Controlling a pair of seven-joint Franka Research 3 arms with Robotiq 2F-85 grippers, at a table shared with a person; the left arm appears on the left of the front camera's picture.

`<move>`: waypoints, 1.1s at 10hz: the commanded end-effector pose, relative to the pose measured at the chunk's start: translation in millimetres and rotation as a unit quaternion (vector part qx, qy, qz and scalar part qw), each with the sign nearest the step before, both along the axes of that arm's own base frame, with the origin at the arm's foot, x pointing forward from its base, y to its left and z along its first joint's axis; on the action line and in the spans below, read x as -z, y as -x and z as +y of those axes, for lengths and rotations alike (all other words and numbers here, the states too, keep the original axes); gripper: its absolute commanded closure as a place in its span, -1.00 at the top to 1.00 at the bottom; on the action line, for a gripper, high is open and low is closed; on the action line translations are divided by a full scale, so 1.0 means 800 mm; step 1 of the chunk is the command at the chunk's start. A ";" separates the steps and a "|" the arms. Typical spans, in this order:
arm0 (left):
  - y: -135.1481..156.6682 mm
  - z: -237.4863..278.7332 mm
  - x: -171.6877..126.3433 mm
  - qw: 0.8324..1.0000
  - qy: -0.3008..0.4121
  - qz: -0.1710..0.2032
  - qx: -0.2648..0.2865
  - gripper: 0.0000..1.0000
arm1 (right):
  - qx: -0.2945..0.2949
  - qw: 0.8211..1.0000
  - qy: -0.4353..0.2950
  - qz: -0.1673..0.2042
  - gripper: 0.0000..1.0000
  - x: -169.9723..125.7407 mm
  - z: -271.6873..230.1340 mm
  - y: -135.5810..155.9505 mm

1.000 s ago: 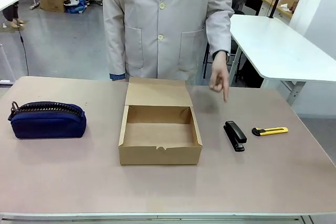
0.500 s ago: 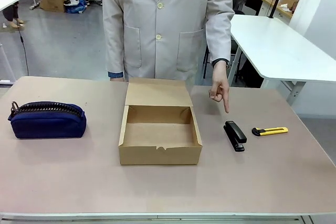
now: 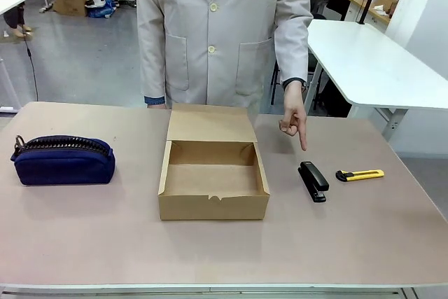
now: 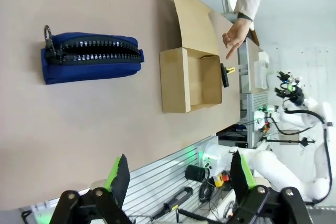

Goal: Pack the item into the box.
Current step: Pick up the item indicated by the person and place it inside the Mailer Box.

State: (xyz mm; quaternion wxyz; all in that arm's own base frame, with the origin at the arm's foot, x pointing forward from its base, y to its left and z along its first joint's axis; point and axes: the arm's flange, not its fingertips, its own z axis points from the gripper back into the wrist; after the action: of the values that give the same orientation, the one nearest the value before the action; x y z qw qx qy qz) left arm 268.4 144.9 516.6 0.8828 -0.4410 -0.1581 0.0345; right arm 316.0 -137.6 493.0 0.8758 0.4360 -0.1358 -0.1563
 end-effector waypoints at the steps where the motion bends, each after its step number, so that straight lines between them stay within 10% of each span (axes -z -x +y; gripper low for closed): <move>1: -0.001 0.000 -0.002 1.000 0.010 -0.013 0.006 1.00 | -0.052 0.993 0.108 -0.011 1.00 0.003 0.129 -0.018; 3: -0.001 0.000 -0.002 1.000 0.010 -0.013 0.006 1.00 | -0.183 0.960 0.213 0.009 1.00 0.039 0.266 -0.021; 5: -0.001 0.000 -0.002 1.000 0.010 -0.013 0.006 1.00 | -0.182 0.932 0.312 -0.024 1.00 0.069 0.316 -0.025; 7: -0.001 0.000 -0.002 1.000 0.010 -0.013 0.006 1.00 | -0.186 0.961 0.203 0.006 1.00 0.030 0.288 -0.015; 11: -0.001 0.000 -0.002 1.000 0.010 -0.013 0.006 1.00 | -0.163 0.918 0.356 0.060 1.00 0.099 0.338 -0.065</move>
State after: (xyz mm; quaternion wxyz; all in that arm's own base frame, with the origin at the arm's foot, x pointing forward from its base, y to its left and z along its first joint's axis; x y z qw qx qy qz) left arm 269.1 145.8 516.1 0.8824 -0.4420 -0.1578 0.0344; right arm 346.0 130.8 424.6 0.9870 0.1361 -0.0660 0.0538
